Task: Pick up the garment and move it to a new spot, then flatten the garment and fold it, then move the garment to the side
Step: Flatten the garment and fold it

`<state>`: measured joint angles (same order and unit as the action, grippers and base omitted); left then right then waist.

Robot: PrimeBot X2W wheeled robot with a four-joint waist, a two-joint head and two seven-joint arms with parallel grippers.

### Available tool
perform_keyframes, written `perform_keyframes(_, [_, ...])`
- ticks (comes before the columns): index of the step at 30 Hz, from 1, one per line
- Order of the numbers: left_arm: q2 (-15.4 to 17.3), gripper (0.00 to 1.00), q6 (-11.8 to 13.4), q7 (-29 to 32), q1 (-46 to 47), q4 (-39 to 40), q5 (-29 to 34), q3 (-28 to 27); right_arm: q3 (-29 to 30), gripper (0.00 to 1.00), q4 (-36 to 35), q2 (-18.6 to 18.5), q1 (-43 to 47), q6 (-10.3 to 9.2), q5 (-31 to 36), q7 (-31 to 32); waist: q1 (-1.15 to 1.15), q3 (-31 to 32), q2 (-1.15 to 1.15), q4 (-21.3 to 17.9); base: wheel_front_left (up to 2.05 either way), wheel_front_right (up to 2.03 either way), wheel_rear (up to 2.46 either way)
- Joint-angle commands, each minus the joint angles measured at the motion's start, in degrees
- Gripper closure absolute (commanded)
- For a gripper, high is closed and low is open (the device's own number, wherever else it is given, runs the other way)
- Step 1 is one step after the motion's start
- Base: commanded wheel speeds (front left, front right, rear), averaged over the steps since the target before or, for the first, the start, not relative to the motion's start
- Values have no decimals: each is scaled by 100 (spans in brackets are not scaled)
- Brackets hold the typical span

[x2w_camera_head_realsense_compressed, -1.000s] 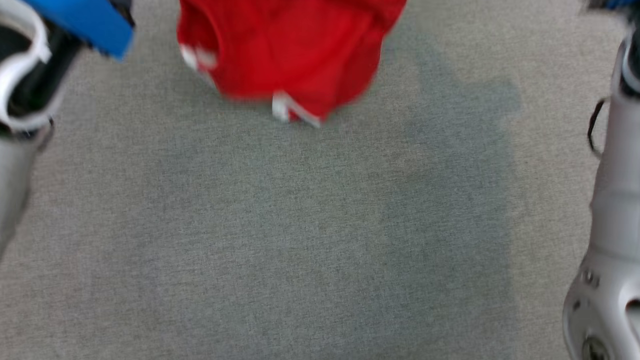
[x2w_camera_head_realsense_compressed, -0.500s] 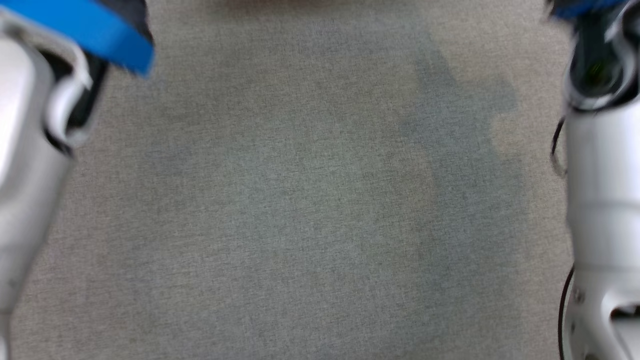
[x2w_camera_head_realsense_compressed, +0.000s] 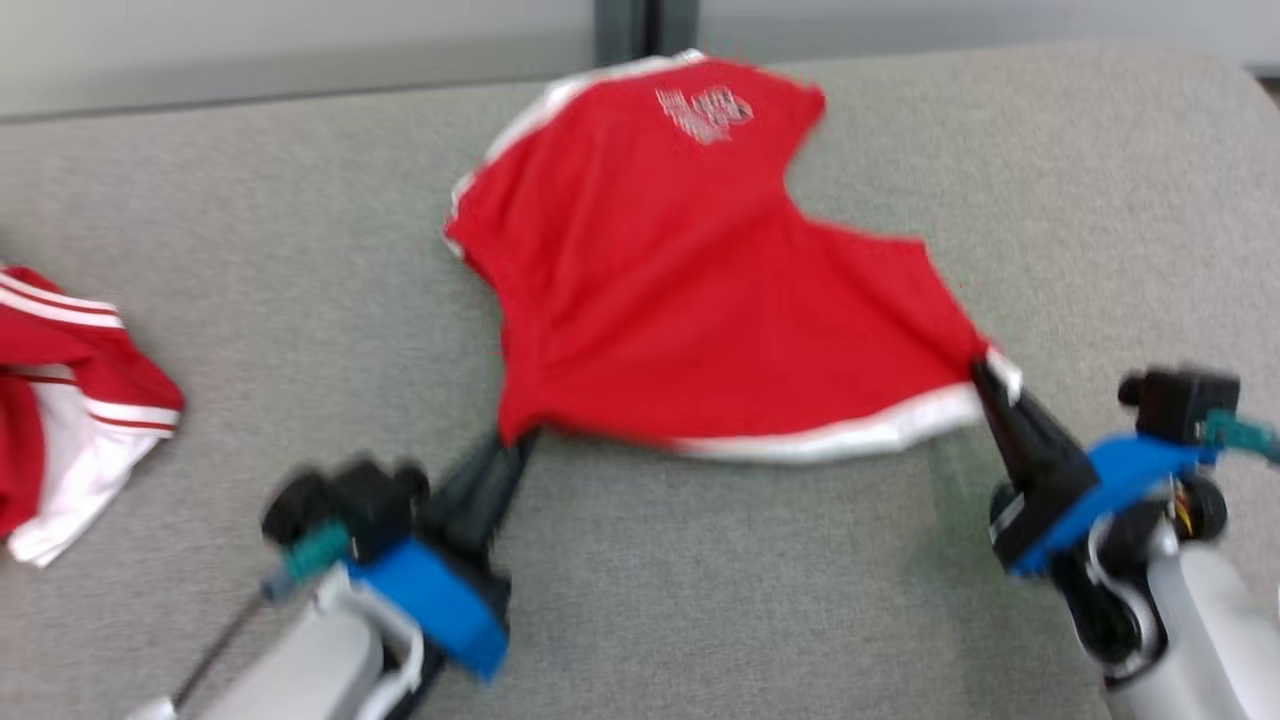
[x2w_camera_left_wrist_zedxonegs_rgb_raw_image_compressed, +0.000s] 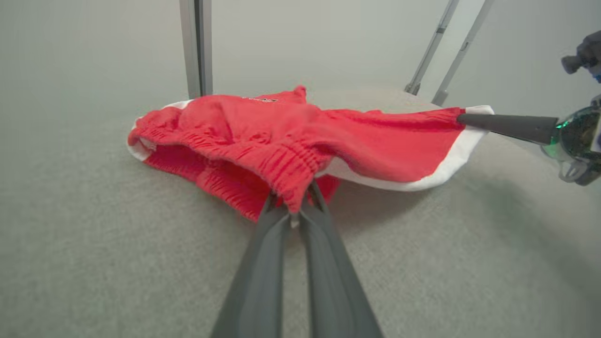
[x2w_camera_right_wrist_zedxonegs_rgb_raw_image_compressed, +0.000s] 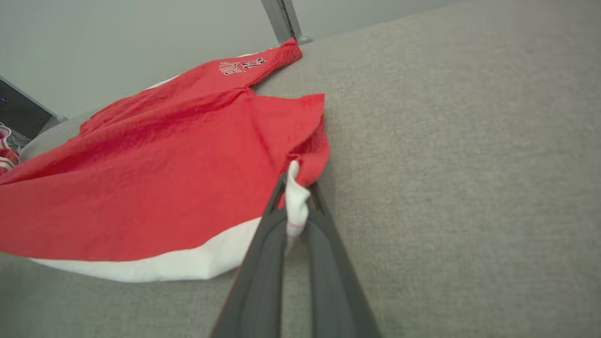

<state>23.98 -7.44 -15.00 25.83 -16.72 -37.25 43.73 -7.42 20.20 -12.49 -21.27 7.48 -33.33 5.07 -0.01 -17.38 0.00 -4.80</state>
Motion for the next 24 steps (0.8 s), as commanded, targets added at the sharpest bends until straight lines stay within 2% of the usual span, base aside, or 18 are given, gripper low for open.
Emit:
perform_keyframes(1, [76, 100, 2, -23, -190, 47, -25, 70, 44, 100, -107, -8, 208, 3, 74, 70, 1, 108, 0, -2, 0, 0, 0])
perform_keyframes(4, [311, 100, 2, 12, -651, 173, -128, 351, 367, 100, -537, -4, 928, 3, 520, 534, 1, 363, 0, 104, 0, 0, 0])
perform_keyframes(11, [841, 100, 247, 608, -1520, 763, -342, 590, 1231, 100, -2318, 669, 2490, 2, 1623, 2093, 1, 708, 0, 259, 0, 0, 0])
perform_keyframes(16, [1082, 100, 307, 1141, -1886, 1471, -619, 749, 1546, 100, -3653, 920, 3389, 2, 1889, 3084, 1, 703, 0, 364, 0, 0, 0])
perform_keyframes(20, [1106, 100, 441, 1366, -1925, 1961, -726, 747, 1698, 100, -4394, 953, 3483, 3, 1960, 3321, 1, 647, 0, 429, 0, 0, 0])
perform_keyframes(24, [988, 100, 495, 1433, -1642, 2178, -738, 649, 1756, 100, -4507, 958, 3011, 3, 2020, 3347, 1, 560, 0, 522, 0, 0, 0])
